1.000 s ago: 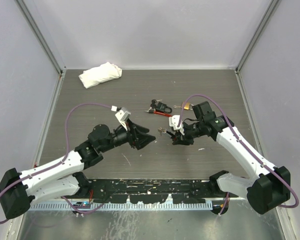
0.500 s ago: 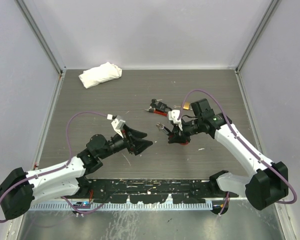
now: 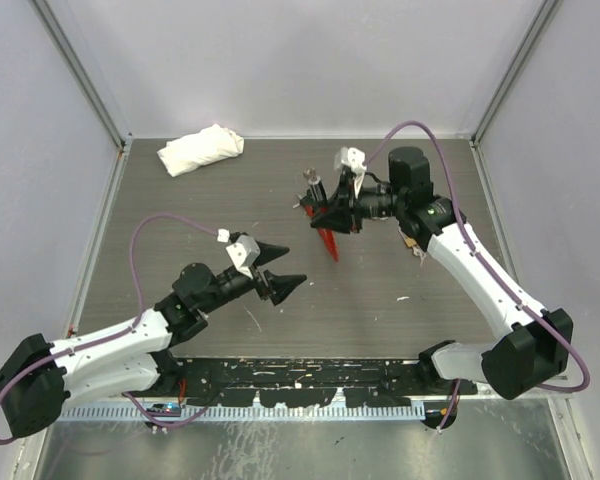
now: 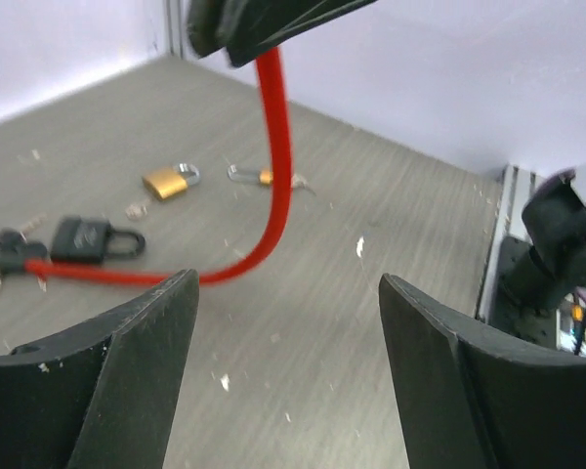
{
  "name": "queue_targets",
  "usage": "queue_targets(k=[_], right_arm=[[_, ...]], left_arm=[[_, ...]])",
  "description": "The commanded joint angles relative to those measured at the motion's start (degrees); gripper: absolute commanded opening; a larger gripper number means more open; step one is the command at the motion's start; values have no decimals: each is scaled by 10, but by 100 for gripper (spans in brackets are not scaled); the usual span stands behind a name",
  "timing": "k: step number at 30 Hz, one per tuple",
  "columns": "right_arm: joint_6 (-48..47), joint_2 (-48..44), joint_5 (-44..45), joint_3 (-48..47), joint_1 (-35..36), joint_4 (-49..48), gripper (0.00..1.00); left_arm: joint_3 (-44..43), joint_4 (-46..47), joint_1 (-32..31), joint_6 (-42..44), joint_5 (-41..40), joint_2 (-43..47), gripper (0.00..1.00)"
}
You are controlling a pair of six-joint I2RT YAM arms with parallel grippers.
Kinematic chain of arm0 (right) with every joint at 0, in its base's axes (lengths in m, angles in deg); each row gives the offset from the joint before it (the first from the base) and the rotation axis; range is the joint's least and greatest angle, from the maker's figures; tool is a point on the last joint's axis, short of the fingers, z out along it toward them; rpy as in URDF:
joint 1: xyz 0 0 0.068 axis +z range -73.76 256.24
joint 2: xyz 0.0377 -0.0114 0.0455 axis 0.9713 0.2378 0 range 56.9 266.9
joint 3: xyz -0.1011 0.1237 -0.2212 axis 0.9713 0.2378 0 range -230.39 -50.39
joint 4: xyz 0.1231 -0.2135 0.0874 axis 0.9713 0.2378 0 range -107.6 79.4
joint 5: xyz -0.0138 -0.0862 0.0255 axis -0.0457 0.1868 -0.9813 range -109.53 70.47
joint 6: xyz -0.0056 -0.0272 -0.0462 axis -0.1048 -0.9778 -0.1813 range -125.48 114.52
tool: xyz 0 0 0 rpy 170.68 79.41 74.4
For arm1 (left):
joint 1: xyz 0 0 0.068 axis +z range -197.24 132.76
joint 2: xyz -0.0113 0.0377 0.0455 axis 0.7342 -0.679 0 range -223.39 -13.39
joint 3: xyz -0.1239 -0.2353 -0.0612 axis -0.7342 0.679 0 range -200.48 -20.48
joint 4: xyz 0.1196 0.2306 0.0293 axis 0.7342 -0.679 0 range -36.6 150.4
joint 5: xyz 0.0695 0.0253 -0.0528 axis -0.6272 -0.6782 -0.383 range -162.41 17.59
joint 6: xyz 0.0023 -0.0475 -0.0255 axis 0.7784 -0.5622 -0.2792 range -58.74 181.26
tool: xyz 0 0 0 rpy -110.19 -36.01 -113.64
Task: Lock with the key
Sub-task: Adjust the key in the lock.
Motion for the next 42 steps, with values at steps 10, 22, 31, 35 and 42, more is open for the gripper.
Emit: queue_targets(k=[10,22,31,35,42], right_arm=[[370,17,8,-67,2,-343,1],[408,12,17,-34,0,-387,1],[396,11,22,8,2,-396,1],[396,10,17,11,1,-397,2],[303,-12,-14,4,-11,-314,41]], left_arm=[[-220,35,5,67,-25,-167,69],[-263,68,33,41,20,-233,50],[-283,43,39,39,82,-236,40],[-285,40,48,28,95,-242,11],[-286,-31,92,74,146,-219,0]])
